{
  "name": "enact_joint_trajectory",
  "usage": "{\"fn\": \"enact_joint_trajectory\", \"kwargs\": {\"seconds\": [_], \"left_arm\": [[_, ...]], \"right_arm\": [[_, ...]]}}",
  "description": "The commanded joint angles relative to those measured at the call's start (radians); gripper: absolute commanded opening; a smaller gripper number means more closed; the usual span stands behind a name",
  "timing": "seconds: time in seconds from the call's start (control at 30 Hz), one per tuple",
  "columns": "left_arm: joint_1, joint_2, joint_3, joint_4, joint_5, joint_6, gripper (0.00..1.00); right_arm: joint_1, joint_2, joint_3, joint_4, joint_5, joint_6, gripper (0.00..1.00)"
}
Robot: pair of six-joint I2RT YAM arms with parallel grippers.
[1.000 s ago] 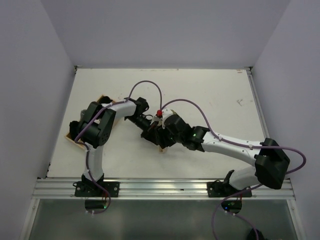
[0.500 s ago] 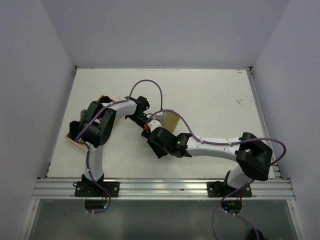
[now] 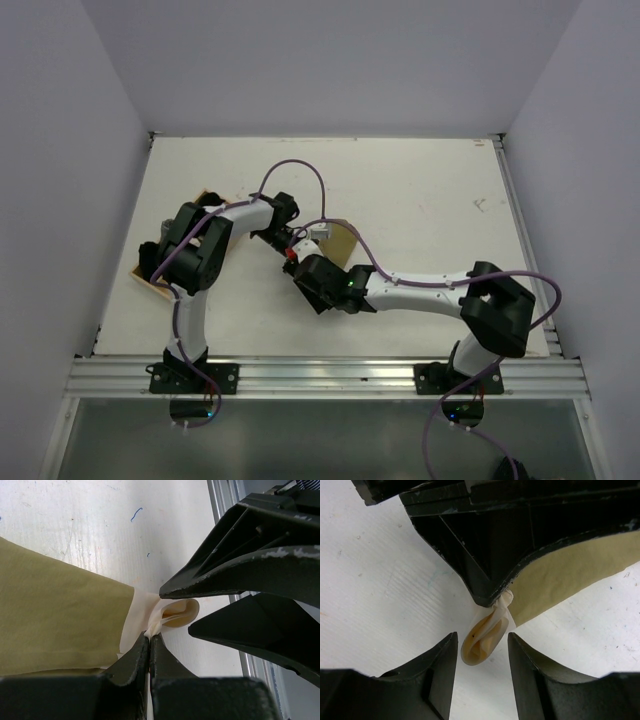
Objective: Roll the underwear
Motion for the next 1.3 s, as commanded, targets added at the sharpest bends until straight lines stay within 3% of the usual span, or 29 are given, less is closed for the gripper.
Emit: {"fn": "enact_joint_trajectory", "kwargs": {"seconds": [0.0, 0.17, 0.4, 0.63, 0.8, 0.93, 1.27], "left_arm": [[0.005, -0.002, 0.013, 0.015, 0.013, -0.013, 0.00], [0.007, 0.000, 0.009, -0.001, 0.019, 0.002, 0.00], [0.016, 0.005, 0.002, -0.027, 0.058, 0.027, 0.00], [0.018, -0.012, -0.015, -0.030, 0.056, 0.039, 0.00], [0.018, -0.032, -0.029, -0.030, 0.073, 0.037, 0.03], [0.016, -0.052, -0.065, 0.007, 0.038, -0.051, 0.12], [0.016, -0.101, -0.136, 0.176, -0.081, -0.250, 0.19]], "right_arm": [[0.007, 0.005, 0.030, 0.022, 0.024, 0.000, 0.48], [0.005, 0.010, 0.030, 0.028, 0.025, -0.001, 0.29], [0.005, 0.025, 0.021, 0.042, 0.018, 0.003, 0.22], [-0.010, 0.005, 0.007, 0.036, 0.027, 0.005, 0.00], [-0.073, -0.022, -0.010, 0.053, -0.051, -0.004, 0.00], [-0.131, -0.039, -0.037, 0.076, -0.129, 0.000, 0.00], [-0.176, -0.022, -0.042, 0.102, -0.264, -0.030, 0.00]]}}
